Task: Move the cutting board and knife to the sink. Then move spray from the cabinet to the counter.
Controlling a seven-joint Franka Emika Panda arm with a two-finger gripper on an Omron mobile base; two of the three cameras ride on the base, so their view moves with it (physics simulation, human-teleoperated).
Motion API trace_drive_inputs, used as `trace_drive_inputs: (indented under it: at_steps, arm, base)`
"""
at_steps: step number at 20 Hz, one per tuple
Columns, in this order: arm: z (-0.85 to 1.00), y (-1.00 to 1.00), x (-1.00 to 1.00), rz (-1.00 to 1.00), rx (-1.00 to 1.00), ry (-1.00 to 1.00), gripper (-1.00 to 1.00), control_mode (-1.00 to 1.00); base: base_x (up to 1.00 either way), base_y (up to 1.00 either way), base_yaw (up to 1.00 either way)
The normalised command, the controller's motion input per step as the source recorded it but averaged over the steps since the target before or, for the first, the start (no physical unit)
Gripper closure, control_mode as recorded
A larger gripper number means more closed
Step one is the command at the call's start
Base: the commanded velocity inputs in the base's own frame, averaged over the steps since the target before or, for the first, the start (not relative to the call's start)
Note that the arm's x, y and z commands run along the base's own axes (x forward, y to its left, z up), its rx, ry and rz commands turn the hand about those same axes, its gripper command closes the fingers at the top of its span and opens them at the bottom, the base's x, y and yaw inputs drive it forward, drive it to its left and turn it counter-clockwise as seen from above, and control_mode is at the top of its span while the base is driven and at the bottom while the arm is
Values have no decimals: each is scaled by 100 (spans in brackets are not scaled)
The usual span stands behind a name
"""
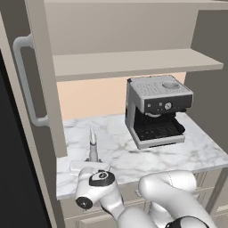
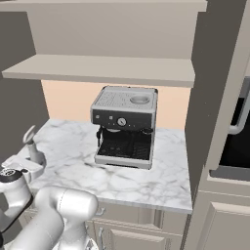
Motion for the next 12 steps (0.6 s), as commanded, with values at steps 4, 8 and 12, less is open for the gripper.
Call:
trace_drive_inputs:
  at_steps: [4,8,12]
  arm:
    - [-20,-18,29,0,6,-2,100,-100]
    - [-23,-18,30,0,7,0,100,-100]
    - [-29,-8,23,0,7,0,100,-100]
  base:
    - [0,0,0]
    - [0,0,0]
    - [0,0,0]
